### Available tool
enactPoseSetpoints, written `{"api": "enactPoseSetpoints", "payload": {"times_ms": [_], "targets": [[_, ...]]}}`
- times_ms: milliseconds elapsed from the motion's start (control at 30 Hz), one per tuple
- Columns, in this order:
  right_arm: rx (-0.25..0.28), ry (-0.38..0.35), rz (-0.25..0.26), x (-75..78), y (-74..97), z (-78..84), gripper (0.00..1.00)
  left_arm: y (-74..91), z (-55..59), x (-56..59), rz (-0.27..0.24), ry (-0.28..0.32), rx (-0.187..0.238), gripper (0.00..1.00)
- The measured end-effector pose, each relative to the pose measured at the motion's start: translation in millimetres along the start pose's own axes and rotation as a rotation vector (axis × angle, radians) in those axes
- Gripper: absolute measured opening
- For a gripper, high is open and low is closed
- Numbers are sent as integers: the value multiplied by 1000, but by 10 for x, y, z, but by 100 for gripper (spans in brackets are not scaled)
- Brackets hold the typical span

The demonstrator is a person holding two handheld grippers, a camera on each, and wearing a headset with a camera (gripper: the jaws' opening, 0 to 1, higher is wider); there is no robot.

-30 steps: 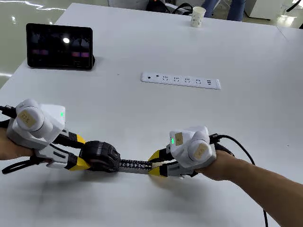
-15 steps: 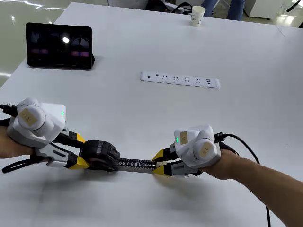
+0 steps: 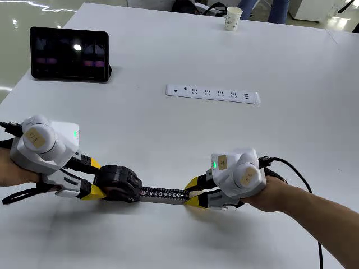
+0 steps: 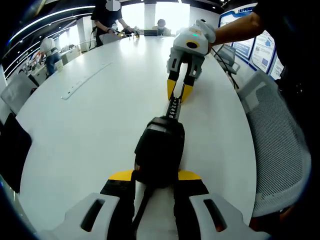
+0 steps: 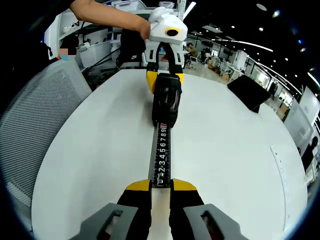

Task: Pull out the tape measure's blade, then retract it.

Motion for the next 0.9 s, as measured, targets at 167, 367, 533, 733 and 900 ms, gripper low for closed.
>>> {"api": "enactPoseSetpoints", "payload": {"times_ms": [167,367,533,733,900], "targets": [[-2,-2,1,-4,20,25,10,-1,3,-5,-1,-5,-11,24],[-4,-7,1,-10,48,60,10,-1,5,-7,1,-10,-22,24],[-8,-11,-1,-15,80,95,9,0,2,-5,0,-10,-26,24],[-11,-20,-2,-26,126,140,9,-2,2,-3,0,-10,-29,24],[-14,-34,-1,-27,176,189,9,-3,1,-1,1,-11,-33,24]]}}
Point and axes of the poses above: the centre of the closed fingertips' face, and the gripper's own axes: y roughly backward along the fingers, x roughly to its right, z roughly out of its underside, the point moved 3 cm from there along y, roughly backward along the fingers, and after that the axes turned 8 degrees about -z, right-handed, at the moved point
